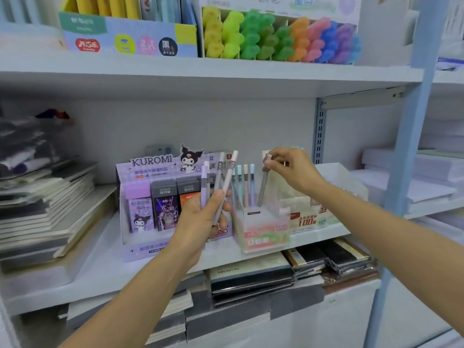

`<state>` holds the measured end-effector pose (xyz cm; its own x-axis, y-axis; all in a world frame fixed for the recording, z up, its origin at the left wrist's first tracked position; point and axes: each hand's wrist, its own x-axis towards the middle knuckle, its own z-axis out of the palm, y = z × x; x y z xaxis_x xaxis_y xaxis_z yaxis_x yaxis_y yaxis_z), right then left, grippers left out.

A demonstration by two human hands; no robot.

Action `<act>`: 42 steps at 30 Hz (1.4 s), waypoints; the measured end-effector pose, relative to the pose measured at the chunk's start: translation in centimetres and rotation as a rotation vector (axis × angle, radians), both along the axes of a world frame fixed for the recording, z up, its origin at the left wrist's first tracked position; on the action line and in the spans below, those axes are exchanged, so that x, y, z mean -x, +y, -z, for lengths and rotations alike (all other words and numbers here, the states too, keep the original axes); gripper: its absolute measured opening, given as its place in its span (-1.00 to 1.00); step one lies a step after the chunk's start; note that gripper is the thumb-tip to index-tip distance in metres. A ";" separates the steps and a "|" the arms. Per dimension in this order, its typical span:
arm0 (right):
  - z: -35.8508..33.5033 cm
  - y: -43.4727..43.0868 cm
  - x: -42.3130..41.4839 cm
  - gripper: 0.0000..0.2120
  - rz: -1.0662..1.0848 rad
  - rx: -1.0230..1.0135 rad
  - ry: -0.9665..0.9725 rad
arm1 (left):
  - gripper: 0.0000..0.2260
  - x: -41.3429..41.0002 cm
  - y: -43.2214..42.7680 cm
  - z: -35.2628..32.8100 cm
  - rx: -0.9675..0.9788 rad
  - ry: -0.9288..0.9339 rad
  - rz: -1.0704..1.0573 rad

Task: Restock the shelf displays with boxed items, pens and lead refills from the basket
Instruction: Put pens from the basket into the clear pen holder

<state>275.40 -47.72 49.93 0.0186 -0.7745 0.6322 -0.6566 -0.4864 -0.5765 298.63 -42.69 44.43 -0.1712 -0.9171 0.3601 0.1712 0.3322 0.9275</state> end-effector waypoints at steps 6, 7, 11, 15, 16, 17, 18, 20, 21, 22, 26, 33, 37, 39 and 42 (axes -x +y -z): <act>-0.4 -0.9 -0.6 -0.89 -0.008 0.021 0.023 | -0.78 0.6 -0.8 -0.1 0.015 -0.013 0.013; -0.5 -1.0 -0.6 -0.89 -0.009 0.011 0.043 | -0.78 0.6 -0.9 0.0 0.014 -0.010 0.014; -1.1 -1.0 0.2 -0.89 -0.021 -0.034 0.080 | -0.79 0.5 -1.1 0.2 0.010 -0.008 0.015; -0.8 -0.9 -0.2 -0.88 -0.023 -0.043 0.060 | -0.80 0.5 -1.2 0.2 0.001 -0.007 0.016; -0.7 -1.0 -0.4 -0.86 -0.012 -0.033 0.067 | -0.81 0.5 -1.2 0.2 0.002 -0.009 0.018; -0.6 -1.1 -0.6 -0.84 0.006 -0.011 0.073 | -0.82 0.6 -1.1 0.2 0.005 -0.008 0.019; -0.5 -1.3 -0.7 -0.84 0.027 0.016 0.071 | -0.82 0.6 -1.1 0.2 0.007 -0.007 0.021; -0.3 -1.5 -0.8 -0.86 0.080 0.066 0.068 | -0.81 0.5 -1.0 0.1 0.009 -0.004 0.029; -0.2 -1.7 -0.9 -0.87 0.116 0.078 0.090 | -0.80 0.5 -1.0 0.1 0.009 -0.003 0.032; 0.0 -1.8 -1.0 -0.88 0.156 0.072 0.125 | -0.79 0.5 -1.0 0.1 0.008 -0.003 0.035; -0.1 -1.3 -1.5 -0.81 0.208 0.043 0.140 | -0.76 0.6 -0.7 0.1 0.015 -0.006 0.047; -1.4 3.1 -3.3 -0.82 -0.388 -0.132 -0.372 | -0.75 1.0 0.0 -0.1 0.027 -0.009 0.046; -1.6 3.8 -4.4 -0.91 -0.459 -0.169 -0.459 | -0.75 1.2 0.6 -0.4 0.019 -0.017 0.034; -2.4 3.9 -3.9 -0.91 -0.448 -0.159 -0.487 | -0.79 0.8 0.8 -0.6 0.007 -0.009 -0.009; -3.8 3.9 -2.1 -0.87 -0.329 -0.053 -0.526 | -0.84 -0.3 0.5 -0.5 -0.003 0.020 -0.100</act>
<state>277.52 -43.83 53.76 -0.0419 -0.8116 0.5827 -0.0991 -0.5769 -0.8108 298.92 -42.17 44.96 -0.0716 -0.9303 0.3599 0.1558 0.3459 0.9252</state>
